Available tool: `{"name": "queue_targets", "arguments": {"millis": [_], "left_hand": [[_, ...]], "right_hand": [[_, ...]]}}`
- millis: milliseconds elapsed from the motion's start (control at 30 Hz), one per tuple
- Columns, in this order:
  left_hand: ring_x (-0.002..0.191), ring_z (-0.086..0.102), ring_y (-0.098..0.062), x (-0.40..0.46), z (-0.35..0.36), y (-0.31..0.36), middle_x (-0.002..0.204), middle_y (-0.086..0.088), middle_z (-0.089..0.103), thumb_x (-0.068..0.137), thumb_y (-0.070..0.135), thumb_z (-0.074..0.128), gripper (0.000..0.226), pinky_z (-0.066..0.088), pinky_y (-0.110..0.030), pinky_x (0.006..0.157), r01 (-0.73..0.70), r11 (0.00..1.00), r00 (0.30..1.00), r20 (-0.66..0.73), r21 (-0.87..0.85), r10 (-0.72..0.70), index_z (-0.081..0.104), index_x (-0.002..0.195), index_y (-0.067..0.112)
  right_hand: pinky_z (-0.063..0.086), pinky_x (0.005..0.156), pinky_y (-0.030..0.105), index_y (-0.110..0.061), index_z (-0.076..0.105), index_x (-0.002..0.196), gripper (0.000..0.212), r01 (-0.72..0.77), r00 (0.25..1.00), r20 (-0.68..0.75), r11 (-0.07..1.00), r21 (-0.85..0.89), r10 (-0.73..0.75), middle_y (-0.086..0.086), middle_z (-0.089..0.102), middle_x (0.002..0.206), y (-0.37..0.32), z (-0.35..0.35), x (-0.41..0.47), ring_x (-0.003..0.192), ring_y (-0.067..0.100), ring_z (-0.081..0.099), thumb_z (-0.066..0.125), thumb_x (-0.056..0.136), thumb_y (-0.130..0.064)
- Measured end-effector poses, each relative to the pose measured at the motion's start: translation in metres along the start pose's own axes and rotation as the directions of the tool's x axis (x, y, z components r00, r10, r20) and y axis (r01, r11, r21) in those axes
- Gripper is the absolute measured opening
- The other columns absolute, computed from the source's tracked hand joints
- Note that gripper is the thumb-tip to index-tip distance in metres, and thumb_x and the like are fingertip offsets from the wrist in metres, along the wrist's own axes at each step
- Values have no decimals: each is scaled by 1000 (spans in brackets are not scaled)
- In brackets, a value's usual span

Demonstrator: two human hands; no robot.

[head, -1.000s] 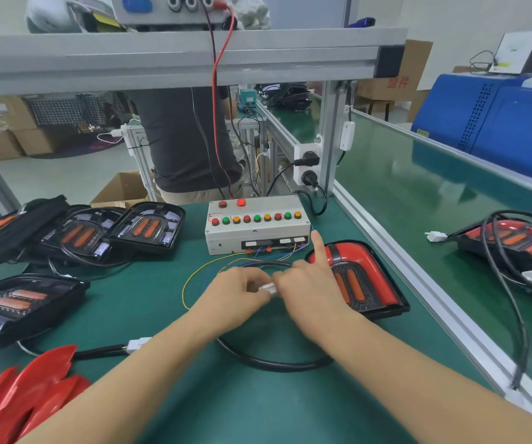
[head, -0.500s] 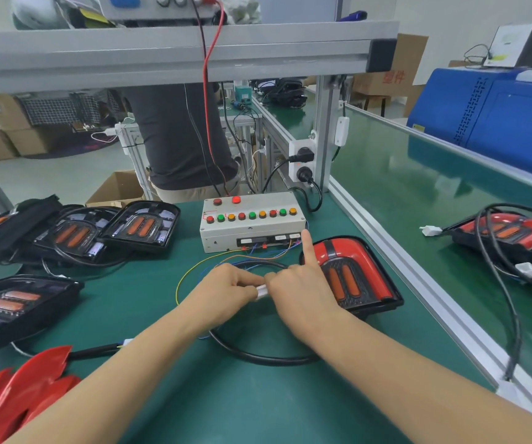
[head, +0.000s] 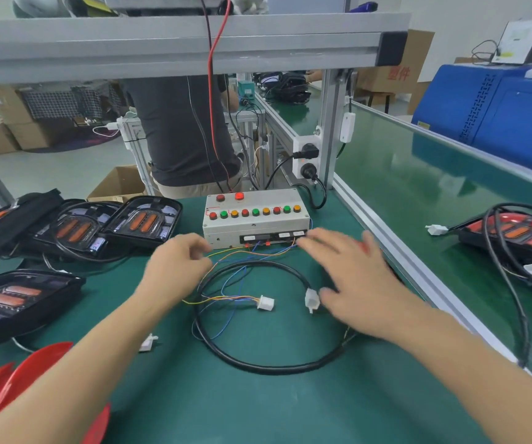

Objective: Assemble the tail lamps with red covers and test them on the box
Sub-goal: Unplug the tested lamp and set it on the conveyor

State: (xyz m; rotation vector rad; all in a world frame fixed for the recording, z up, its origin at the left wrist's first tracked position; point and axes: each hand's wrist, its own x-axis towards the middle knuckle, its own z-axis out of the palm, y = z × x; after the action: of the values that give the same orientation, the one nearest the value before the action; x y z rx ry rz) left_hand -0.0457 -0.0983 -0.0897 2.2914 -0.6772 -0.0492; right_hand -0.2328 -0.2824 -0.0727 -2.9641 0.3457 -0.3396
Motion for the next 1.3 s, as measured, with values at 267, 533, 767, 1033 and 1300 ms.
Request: {"name": "queue_targets", "arguments": {"millis": [267, 533, 767, 1033, 1300], "left_hand": [[78, 64, -25, -1, 8, -25, 76, 0, 68, 75, 36, 68, 16, 53, -32, 77, 202, 915, 954, 142, 350, -265, 64, 72, 20], [49, 45, -18, 8, 1, -14, 56, -7, 60, 58, 2, 73, 7, 36, -21, 51, 331, 936, 922, 254, -121, -293, 67, 53, 2], [57, 44, -8, 2, -28, 11, 96, 3, 74, 52, 0, 67, 64, 31, -25, 60, 262, 894, 860, 509, -363, -46, 61, 113, 17], [60, 56, -10, -1, -25, 9, 94, -2, 75, 81, -15, 50, 57, 41, -22, 57, 113, 917, 943, 331, -383, 22, 55, 126, 19], [98, 65, -24, 1, -23, 17, 104, -11, 69, 75, -23, 52, 63, 48, -28, 82, 169, 753, 952, 304, -636, 43, 51, 130, 9]], "right_hand": [[41, 93, 39, -19, 37, 141, 76, -648, 761, 156, 725, 234, 630, 7, 44, 141, 64, -8, -37, 122, 26, 47, 62, 80, -57], [50, 75, 30, -6, 59, 125, 87, -729, 646, 526, 241, 641, 553, 10, 64, 123, 81, 14, -40, 111, 23, 59, 83, 55, -50], [55, 75, 36, 2, 67, 108, 33, -602, 682, 562, -78, 795, 468, 14, 76, 92, 77, 17, -33, 80, 21, 71, 71, 81, -15], [55, 73, 34, 1, 65, 112, 32, -566, 713, 533, -75, 821, 456, 12, 76, 94, 74, 21, -36, 80, 20, 70, 65, 88, -19], [54, 74, 34, 1, 63, 112, 33, -550, 723, 519, -74, 832, 456, 13, 76, 93, 73, 22, -36, 83, 22, 69, 66, 86, -20]]}}
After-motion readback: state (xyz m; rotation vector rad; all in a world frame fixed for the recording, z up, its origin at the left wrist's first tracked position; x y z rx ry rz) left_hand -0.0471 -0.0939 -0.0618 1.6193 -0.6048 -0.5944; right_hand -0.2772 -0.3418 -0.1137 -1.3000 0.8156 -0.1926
